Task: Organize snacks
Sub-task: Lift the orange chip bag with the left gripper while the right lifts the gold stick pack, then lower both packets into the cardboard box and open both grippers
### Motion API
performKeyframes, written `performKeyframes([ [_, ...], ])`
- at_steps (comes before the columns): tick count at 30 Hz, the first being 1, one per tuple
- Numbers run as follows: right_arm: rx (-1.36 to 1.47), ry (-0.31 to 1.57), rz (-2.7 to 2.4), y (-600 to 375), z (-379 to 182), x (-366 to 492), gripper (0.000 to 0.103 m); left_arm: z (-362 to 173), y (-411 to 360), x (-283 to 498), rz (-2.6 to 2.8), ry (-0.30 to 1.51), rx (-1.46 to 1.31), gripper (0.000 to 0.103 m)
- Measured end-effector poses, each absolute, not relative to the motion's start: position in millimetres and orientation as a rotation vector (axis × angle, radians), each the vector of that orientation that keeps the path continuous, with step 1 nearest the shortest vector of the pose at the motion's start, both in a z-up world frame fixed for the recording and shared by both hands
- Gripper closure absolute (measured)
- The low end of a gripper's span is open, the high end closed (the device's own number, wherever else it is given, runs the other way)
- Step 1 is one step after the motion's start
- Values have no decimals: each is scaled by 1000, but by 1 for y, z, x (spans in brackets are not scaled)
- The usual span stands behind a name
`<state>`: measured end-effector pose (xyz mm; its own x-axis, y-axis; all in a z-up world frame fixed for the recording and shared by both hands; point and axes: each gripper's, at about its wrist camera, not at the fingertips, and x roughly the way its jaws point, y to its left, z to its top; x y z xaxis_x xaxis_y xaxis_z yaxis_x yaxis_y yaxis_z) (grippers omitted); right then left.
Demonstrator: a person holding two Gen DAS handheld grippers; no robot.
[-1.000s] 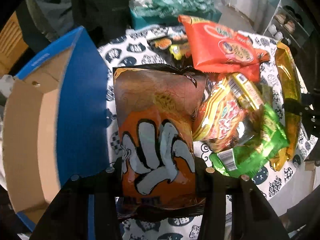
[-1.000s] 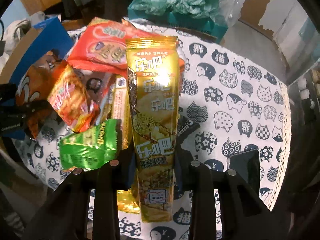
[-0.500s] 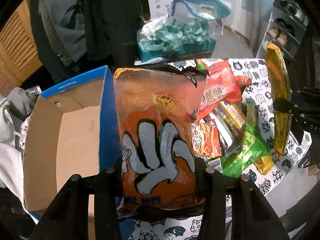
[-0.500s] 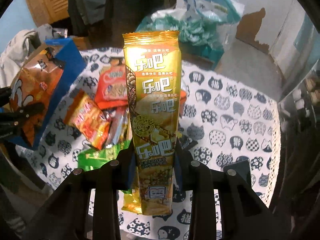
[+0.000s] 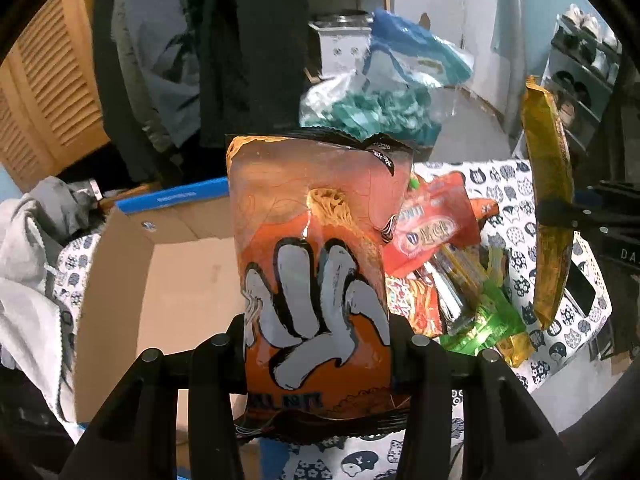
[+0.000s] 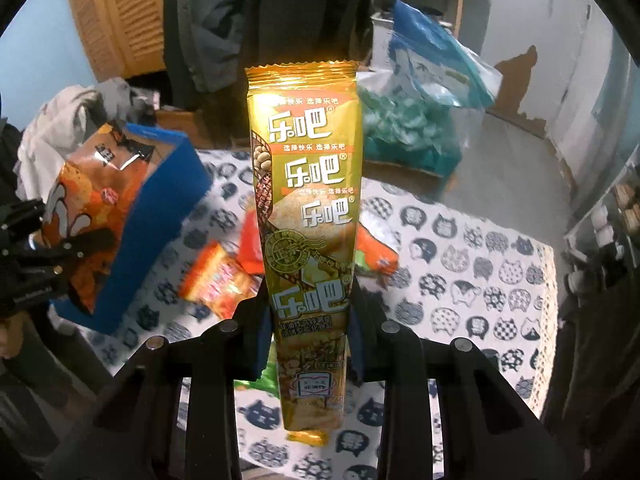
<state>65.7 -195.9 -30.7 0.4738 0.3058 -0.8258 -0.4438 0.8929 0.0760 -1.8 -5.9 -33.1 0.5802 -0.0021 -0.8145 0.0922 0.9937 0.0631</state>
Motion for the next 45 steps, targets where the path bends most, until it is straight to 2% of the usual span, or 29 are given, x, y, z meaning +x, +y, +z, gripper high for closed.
performKeyframes([
  [18,-139,936,644,-91,0,77,73,-24,79,-10,66,933,-10,56],
  [34,-137,981,798,2,-9,84,73,-40,153,-18,185,977,-94,56],
  [45,-156,1059,866,58,-32,84,73,-49,177,-25,238,1004,-119,56],
])
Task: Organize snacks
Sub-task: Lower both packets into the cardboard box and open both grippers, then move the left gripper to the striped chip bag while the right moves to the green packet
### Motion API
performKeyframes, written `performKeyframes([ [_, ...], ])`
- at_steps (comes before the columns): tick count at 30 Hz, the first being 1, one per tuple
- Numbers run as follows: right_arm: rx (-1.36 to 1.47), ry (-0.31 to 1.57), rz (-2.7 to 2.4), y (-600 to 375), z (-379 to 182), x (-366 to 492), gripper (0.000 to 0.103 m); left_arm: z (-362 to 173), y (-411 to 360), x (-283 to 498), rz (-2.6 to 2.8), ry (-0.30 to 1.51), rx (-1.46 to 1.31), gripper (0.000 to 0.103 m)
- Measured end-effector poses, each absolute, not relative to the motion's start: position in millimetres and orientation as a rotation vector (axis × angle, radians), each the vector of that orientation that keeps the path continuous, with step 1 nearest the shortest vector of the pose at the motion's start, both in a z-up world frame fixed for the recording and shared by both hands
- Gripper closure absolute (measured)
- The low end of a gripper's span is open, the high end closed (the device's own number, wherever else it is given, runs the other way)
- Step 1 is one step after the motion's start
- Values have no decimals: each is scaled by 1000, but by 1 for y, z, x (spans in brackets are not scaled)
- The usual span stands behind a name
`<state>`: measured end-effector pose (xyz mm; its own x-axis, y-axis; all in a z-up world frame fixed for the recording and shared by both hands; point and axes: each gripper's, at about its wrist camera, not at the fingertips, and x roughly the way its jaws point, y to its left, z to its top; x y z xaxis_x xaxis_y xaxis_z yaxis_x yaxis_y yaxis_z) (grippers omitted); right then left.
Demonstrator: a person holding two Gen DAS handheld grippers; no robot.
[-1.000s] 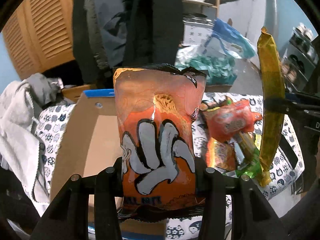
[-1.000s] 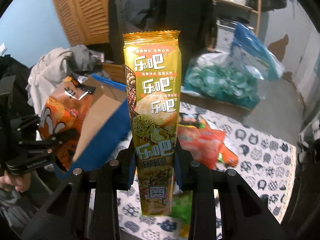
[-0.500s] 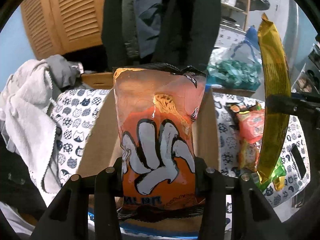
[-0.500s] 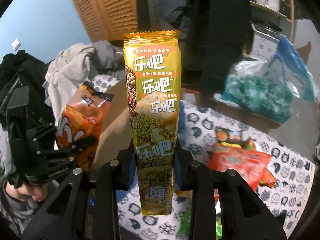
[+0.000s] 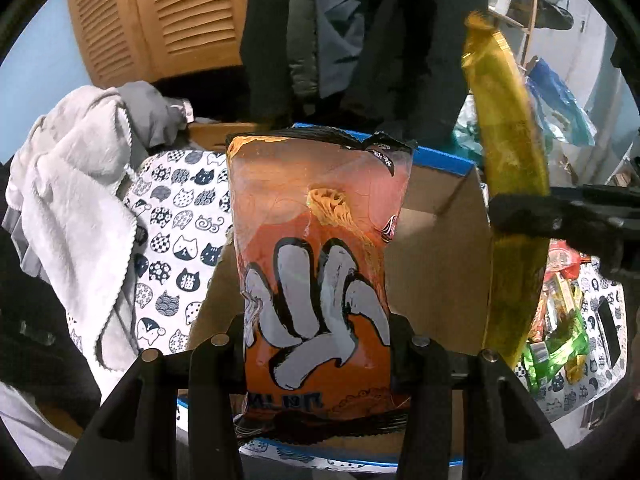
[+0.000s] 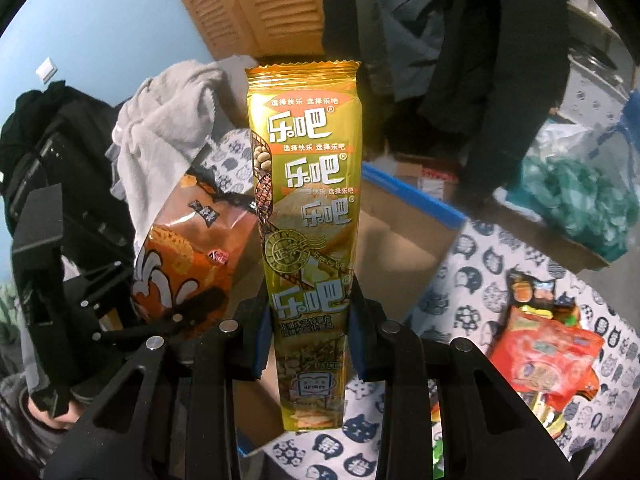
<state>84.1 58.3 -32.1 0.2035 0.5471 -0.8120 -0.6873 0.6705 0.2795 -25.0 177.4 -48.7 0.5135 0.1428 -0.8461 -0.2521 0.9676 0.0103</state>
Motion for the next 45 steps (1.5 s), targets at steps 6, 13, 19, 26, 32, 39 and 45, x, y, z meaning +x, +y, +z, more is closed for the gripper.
performKeyframes([
  [6,-191,1107,859,75,-54,85,72,-65,186,-22,255,1064,-146,55],
  [13,-199,1154,838,77,-72,87,69,-72,185,-21,267,1105,-143,47],
  [19,-167,1144,834,72,-65,89,67,-59,178,-22,277,1041,-105,37],
  [26,-179,1104,800,61,-56,87,40,-55,169,-20,247,1029,-95,36],
  [32,-195,1098,764,42,-56,85,36,-52,158,-18,222,1020,-90,25],
  [39,-190,1103,702,7,-58,87,32,-51,136,-12,176,1029,-63,23],
  [45,-182,1110,652,-25,-60,87,28,-53,113,-9,125,1039,-36,23],
])
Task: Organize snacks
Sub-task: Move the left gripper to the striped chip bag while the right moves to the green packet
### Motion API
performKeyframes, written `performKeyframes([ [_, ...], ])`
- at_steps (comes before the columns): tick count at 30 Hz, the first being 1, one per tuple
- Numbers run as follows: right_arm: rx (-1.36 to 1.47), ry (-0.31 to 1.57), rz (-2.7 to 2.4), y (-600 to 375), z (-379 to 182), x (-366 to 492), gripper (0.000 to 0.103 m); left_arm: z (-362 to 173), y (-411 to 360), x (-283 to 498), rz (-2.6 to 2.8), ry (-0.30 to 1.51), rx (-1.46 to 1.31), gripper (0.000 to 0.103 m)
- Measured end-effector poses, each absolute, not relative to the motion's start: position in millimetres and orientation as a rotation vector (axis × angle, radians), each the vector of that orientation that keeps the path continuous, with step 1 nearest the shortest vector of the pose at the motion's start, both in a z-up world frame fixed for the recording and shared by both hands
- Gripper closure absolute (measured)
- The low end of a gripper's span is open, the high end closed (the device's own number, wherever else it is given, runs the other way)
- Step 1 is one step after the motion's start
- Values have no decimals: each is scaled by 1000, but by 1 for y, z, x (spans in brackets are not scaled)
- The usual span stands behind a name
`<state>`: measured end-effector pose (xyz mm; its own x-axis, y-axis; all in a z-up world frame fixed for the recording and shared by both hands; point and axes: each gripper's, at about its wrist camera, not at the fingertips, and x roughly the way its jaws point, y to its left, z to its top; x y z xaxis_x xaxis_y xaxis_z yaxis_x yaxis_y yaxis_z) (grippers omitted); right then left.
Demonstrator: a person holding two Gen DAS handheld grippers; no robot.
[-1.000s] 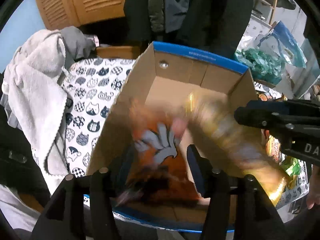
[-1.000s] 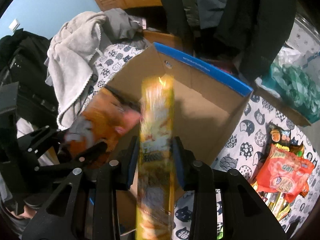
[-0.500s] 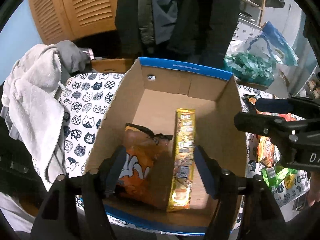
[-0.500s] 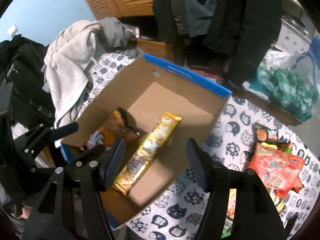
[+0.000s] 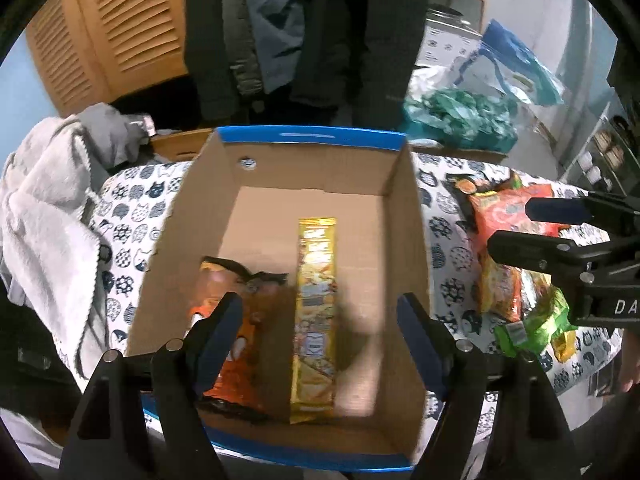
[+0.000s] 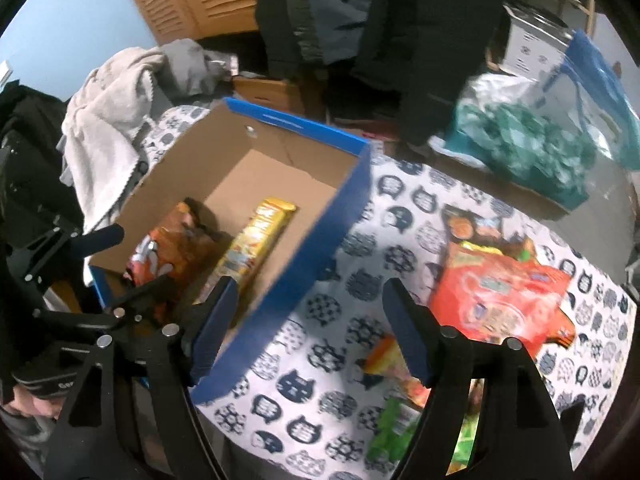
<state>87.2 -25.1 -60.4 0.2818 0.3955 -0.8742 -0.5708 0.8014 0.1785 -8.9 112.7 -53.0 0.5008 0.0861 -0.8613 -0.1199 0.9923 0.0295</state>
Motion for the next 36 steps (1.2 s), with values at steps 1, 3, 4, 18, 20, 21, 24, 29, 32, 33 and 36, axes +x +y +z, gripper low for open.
performKeyframes([
  [1,-180,1112,644,-31,-61,87,28,-53,109,-8,115,1041,-36,23],
  [3,-173,1116,622,-44,-61,87,28,-53,101,-7,96,1043,-34,23],
  [4,-169,1118,614,-49,-61,86,28,-53,97,-6,90,1043,-31,23],
  [18,-116,1158,509,-123,-74,81,28,-62,32,6,-18,1075,81,23],
  [20,-109,1162,493,-133,-78,81,28,-64,22,7,-32,1084,96,23],
  [21,-104,1165,484,-139,-80,81,28,-65,18,8,-38,1087,102,23],
  [24,-92,1170,454,-156,-86,82,28,-69,5,10,-52,1098,125,23],
  [29,-76,1179,404,-183,-95,85,28,-77,-14,15,-78,1128,144,23],
  [32,-54,1196,377,-200,-104,87,28,-82,-23,20,-91,1147,140,23],
  [33,-45,1203,366,-206,-107,88,28,-84,-26,22,-94,1151,139,23],
  [36,-16,1223,348,-220,-114,84,28,-90,-33,25,-103,1164,147,23],
])
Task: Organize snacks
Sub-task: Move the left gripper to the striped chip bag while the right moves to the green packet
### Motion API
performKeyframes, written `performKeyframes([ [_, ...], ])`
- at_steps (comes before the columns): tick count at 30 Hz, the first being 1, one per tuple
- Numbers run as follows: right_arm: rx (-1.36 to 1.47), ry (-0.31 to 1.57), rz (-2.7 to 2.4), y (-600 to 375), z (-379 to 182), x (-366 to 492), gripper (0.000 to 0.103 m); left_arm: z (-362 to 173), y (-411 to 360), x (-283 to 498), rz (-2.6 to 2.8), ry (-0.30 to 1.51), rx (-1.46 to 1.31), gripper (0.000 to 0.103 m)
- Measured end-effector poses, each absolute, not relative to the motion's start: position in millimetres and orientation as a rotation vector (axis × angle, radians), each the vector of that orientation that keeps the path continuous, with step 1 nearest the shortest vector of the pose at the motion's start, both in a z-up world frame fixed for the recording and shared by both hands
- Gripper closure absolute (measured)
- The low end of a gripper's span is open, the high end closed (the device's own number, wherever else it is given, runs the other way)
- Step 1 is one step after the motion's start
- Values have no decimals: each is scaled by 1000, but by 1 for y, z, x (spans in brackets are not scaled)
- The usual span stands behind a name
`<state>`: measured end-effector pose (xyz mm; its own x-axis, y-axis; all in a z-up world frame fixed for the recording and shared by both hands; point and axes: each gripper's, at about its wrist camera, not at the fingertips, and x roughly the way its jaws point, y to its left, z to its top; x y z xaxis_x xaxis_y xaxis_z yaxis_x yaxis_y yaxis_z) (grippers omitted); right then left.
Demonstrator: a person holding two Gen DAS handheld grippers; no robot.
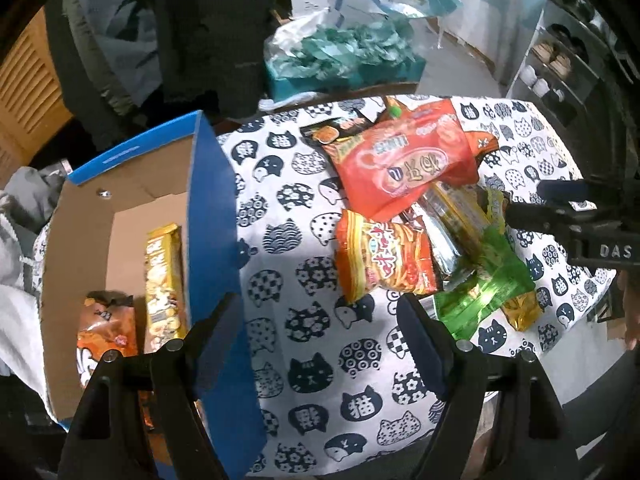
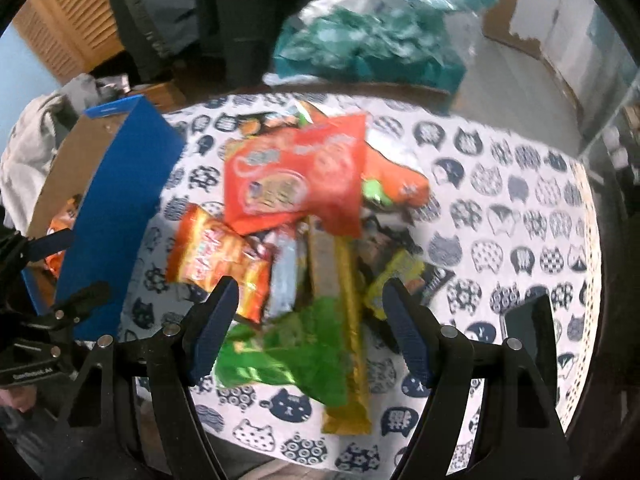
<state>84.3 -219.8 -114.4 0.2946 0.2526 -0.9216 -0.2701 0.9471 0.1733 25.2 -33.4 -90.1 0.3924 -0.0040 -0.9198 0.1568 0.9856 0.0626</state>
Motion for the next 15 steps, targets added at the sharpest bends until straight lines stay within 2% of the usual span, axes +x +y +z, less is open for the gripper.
performKeyframes([
  [15,-105,1340,382,-242,-144,41,28,-115,-63,40,-104,1214,210,23],
])
